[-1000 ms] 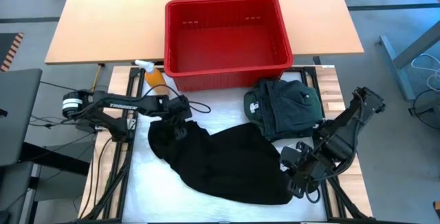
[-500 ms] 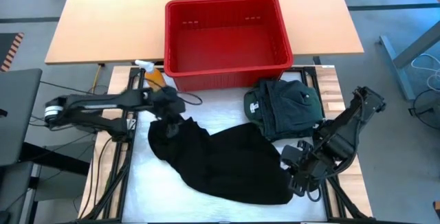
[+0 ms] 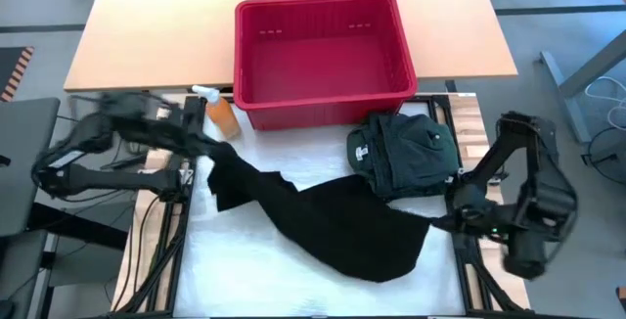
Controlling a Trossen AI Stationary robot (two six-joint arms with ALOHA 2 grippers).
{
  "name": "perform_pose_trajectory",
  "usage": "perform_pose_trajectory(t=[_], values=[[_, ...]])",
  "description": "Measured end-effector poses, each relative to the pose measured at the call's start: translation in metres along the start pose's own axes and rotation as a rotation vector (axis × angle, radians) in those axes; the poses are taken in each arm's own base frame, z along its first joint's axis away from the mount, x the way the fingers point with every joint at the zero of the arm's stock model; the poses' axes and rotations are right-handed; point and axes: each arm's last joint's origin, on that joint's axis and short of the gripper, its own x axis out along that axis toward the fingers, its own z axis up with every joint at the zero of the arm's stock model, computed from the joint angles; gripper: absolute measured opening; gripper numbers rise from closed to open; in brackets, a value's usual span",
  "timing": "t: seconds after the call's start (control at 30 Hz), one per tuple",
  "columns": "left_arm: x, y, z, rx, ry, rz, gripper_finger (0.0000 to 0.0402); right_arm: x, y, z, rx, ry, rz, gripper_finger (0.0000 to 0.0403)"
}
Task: Fold Laundry from Bin
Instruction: Fold the black shirt
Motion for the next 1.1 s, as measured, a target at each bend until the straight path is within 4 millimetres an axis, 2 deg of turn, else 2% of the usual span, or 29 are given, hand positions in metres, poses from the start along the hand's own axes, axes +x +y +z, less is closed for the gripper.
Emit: perform_pose_trajectory(t=[0.17,0.3,0.43,0.57,0.67,0.73,0.87,0.97,1.1], values=[[-0.043,-0.018,0.014,0.037,-0.147,0.014,0.0000,-0.019,-0.006,-0.025,0.037,-0.073,0.146,0.0018],[-0.067,-0.026,0.017,0.034,-0.223,0.041,0.0000,-0.014,-0.009,-0.046,0.150,-0.035,0.145,0.0017],[-0.082,-0.033,0.023,0.032,-0.299,0.015,0.0000,-0.002,0.015,-0.056,0.293,-0.033,0.220,0.0017],[-0.090,-0.038,0.032,0.061,-0.370,-0.019,0.0000,0.014,0.052,-0.050,0.383,-0.078,0.336,0.0017],[-0.093,-0.042,0.038,0.106,-0.435,-0.052,0.0000,0.023,0.081,-0.031,0.367,-0.055,0.465,0.0017],[-0.095,-0.043,0.041,0.129,-0.470,-0.061,0.0000,0.030,0.101,-0.012,0.282,-0.072,0.549,0.0017],[-0.097,-0.046,0.044,0.170,-0.505,-0.105,0.0000,0.033,0.124,0.042,0.033,-0.170,0.638,0.0017],[-0.097,-0.046,0.045,0.189,-0.512,-0.107,0.0000,0.028,0.116,0.079,-0.133,-0.244,0.530,0.0017],[-0.097,-0.045,0.046,0.211,-0.530,-0.046,0.0000,0.014,0.075,0.116,-0.160,-0.256,0.194,0.0017]])
